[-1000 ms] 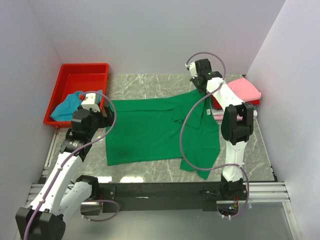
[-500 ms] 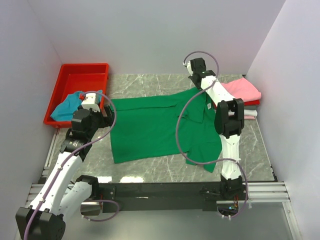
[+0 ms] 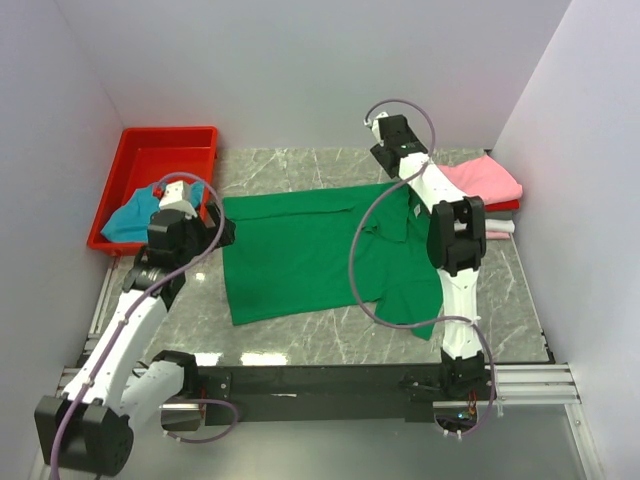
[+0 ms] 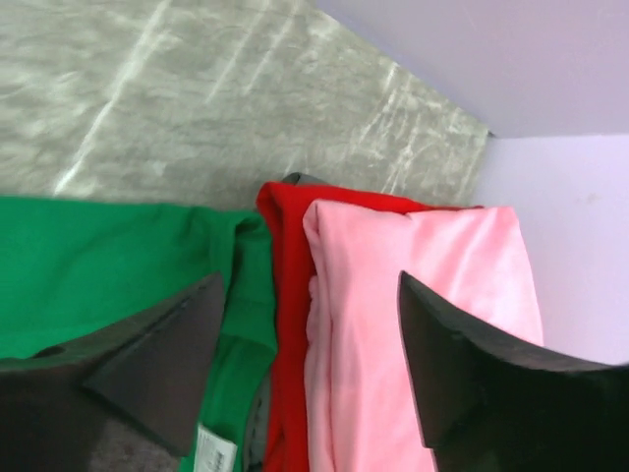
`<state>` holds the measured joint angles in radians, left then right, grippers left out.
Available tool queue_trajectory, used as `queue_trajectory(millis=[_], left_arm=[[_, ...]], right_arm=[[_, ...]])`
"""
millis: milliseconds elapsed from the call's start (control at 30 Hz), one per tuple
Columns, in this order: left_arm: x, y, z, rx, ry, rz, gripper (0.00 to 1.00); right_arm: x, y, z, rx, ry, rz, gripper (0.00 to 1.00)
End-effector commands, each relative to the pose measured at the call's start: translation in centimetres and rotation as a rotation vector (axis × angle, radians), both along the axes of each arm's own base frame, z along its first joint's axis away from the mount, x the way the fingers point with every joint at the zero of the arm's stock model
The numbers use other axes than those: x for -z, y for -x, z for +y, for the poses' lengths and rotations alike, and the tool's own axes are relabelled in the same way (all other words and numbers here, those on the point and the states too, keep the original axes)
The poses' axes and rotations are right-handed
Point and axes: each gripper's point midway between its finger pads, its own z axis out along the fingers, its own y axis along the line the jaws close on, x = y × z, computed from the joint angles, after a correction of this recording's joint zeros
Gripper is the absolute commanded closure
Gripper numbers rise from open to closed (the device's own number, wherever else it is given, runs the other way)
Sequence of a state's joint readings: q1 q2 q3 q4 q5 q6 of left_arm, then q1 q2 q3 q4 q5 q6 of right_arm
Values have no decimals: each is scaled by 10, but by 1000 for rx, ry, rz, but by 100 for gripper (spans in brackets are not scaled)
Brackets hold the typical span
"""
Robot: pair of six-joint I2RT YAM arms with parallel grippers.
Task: Fold and stack the t-shirts
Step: Fold the tshirt
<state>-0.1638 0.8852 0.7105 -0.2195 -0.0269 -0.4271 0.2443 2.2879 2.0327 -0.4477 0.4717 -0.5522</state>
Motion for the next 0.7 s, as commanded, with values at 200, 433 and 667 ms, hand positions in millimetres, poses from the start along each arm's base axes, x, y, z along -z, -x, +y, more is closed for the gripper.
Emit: queue_trajectory(millis=[200, 433, 667], left_arm=[[60, 66, -50, -108, 511, 402, 12], [122, 135, -60, -378, 551, 704, 18], [156, 148, -43, -545, 444, 754, 25]], right_arm=[[-95, 153, 101, -744, -433, 123, 15], [-12, 356, 132, -1323, -593, 409, 15], [18, 394, 125, -1276, -620, 476, 19]])
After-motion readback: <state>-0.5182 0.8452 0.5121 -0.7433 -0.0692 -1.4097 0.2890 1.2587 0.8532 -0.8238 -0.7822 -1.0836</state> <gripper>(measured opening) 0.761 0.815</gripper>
